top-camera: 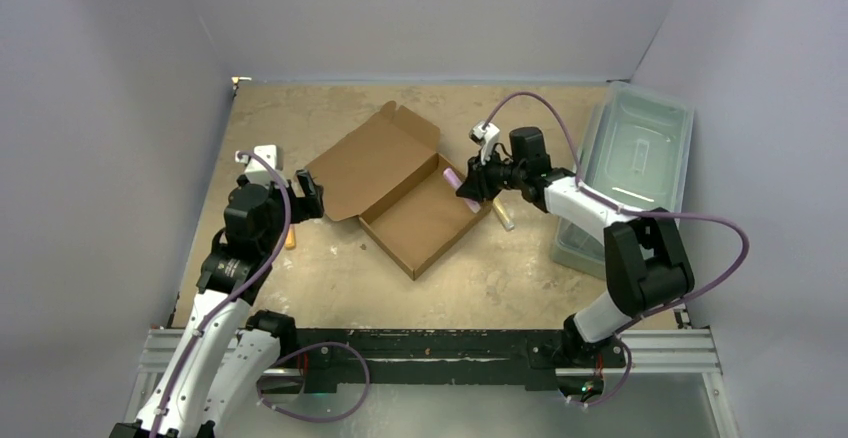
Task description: Fold the paper box
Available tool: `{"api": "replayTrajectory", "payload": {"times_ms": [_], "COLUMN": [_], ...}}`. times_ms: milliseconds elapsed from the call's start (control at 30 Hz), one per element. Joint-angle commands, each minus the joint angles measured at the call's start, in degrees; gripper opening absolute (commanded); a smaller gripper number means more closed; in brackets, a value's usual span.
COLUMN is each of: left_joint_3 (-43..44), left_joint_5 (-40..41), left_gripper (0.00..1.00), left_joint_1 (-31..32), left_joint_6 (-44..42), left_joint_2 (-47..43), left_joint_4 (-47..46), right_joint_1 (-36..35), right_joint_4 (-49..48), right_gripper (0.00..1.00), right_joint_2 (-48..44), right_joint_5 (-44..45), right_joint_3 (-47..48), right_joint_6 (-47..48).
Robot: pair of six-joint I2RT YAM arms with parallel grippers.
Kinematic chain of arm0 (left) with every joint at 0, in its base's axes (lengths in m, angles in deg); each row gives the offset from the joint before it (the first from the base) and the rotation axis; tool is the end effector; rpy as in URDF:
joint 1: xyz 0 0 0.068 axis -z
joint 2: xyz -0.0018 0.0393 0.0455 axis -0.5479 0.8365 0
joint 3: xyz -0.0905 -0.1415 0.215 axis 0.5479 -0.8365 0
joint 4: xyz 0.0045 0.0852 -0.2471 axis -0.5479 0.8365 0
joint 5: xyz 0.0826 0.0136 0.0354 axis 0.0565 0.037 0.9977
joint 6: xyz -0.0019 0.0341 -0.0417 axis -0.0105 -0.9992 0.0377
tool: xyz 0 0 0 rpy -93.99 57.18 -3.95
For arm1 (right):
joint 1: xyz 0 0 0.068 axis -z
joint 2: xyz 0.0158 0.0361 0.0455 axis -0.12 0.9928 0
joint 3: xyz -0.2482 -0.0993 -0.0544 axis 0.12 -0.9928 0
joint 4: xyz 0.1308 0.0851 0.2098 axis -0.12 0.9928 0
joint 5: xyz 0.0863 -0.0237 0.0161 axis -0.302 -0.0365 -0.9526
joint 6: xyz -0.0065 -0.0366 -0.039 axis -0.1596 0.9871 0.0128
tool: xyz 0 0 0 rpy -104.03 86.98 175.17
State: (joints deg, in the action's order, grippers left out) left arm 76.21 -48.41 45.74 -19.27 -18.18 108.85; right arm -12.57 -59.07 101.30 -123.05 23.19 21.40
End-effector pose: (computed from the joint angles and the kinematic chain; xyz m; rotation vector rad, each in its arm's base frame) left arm 0.1510 -0.0286 0.3048 -0.1611 1.8869 -0.2212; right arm 0.3080 0.1308 0.2221 -0.8250 2.0264 0.8072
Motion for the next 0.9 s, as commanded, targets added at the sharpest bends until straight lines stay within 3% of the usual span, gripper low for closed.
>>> {"api": "replayTrajectory", "payload": {"times_ms": [0,67,133,200,333,400,467,667,867], "left_joint_3": [0.0,0.0,0.0,0.0,0.1,0.0,0.0,0.0,0.0], "left_joint_5": [-0.2,-0.2,-0.1,-0.1,0.1,0.1,0.1,-0.2,0.0], "left_gripper": [0.8,0.8,0.8,0.8,0.8,0.8,0.8,0.8,0.8], "left_joint_1": [-0.1,-0.1,-0.1,-0.1,-0.1,-0.1,-0.1,-0.1,-0.1], "left_joint_6": [-1.2,-1.1,-1.2,-1.2,-1.2,-1.2,-1.2,-1.2,-1.2], "left_joint_2": [0.1,0.1,0.1,0.1,0.0,-0.2,-0.3,-0.2,-0.4], "left_joint_4": [-0.9,-0.9,-0.8,-0.8,-0.6,-0.7,-0.8,-0.8,-0.8], "right_joint_1": [-2.5,-3.4,-3.4,-3.5,-2.8,-0.6,2.2,6.6,6.9], "right_joint_4": [-4.0,-4.1,-4.8,-4.1,5.6,9.6,9.8,11.4,13.4], "right_gripper": [0.39,0.61,0.76,0.78,0.79,0.77,0.69,0.29,0.29], "right_joint_2": [0.7,0.1,-1.5,-3.0,-5.9,-7.5,-8.9,-7.4,-1.9], "right_joint_5": [5.2,5.7,6.2,6.6,5.4,5.0,4.7,8.7,13.6], "right_joint_3": [2.2,2.2,1.8,1.7,5.0,5.7,4.6,4.2,6.2], "right_joint_6": [-6.2,-7.6,-8.7,-7.2,6.9,12.5,13.4,15.0,13.0]}}
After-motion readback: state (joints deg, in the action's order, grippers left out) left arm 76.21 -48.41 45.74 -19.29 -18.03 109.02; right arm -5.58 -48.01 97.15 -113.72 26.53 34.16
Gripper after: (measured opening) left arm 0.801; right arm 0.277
